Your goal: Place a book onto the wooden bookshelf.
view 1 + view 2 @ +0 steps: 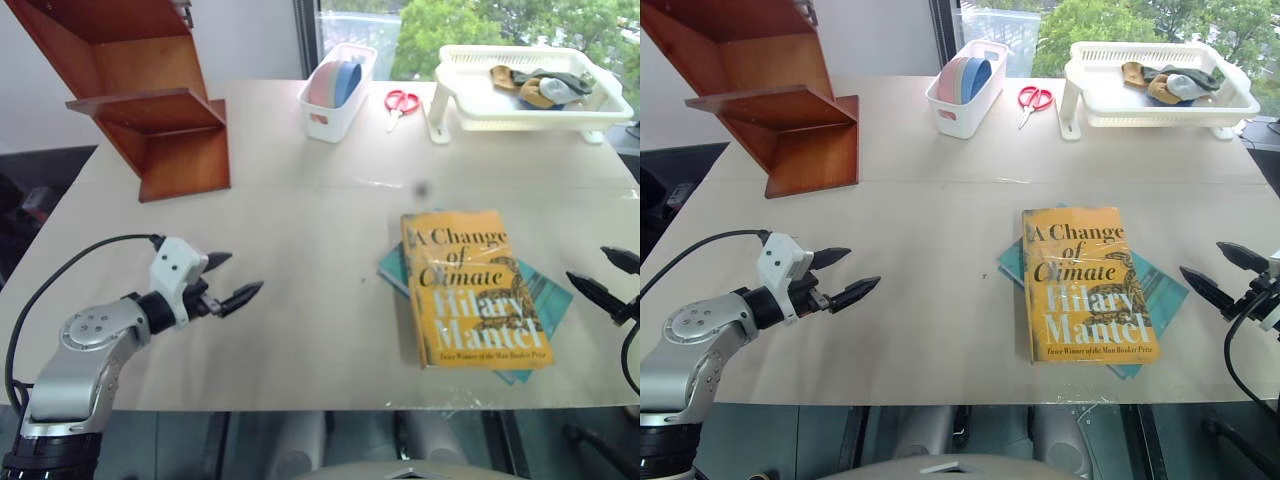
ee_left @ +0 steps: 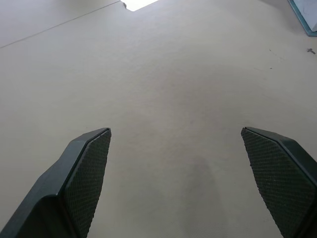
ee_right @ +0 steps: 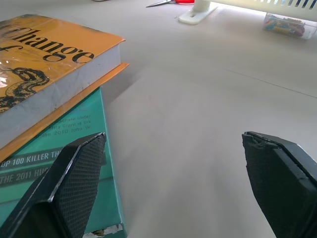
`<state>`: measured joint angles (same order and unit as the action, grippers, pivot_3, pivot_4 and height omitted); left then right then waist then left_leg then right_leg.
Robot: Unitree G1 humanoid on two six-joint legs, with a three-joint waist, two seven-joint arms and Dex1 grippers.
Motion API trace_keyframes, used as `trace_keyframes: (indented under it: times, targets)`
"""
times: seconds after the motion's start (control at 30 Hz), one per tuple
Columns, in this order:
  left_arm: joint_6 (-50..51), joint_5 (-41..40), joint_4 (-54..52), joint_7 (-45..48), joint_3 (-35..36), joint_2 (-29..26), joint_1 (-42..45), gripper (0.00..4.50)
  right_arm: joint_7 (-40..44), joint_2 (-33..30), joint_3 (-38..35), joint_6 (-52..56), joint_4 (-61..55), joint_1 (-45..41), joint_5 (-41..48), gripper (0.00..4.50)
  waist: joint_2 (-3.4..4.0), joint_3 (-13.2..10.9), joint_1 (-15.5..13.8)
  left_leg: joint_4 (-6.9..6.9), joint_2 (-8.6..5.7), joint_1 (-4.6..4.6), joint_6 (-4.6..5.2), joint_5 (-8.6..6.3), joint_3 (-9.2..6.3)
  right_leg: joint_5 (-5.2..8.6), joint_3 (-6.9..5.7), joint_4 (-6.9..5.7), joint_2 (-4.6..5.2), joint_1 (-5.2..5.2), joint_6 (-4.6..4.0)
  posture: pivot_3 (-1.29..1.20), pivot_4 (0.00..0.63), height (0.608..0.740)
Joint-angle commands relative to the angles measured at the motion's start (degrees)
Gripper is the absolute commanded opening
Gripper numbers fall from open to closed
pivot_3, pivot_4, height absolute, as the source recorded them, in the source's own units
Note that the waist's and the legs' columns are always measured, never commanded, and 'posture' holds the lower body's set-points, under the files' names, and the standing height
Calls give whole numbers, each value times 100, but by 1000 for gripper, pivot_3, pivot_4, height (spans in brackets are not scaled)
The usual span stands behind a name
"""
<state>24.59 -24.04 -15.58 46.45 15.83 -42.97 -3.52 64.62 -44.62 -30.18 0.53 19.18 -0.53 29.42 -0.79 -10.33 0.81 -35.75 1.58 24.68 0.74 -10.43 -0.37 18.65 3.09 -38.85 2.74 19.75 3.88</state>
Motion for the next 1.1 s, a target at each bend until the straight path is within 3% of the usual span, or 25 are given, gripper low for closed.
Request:
trace_keyframes:
  times: [0.03, 1.1]
  targets:
    - [-133, -108, -196, 48, 185, -16, 35, 4422, 28, -143, -191, -109, -65, 31, 52, 4500, 0, 0, 0, 0, 0, 0, 0, 0, 0, 0, 0, 0, 0, 0, 0, 0, 150, 740]
    - [-260, -154, -49, 381, 31, -60, 373, 4422, -89, -136, -313, -74, -177, 262, 92, 4500, 0, 0, -1, 0, 0, 0, 0, 0, 0, 0, 0, 0, -1, 0, 0, 0, 150, 740]
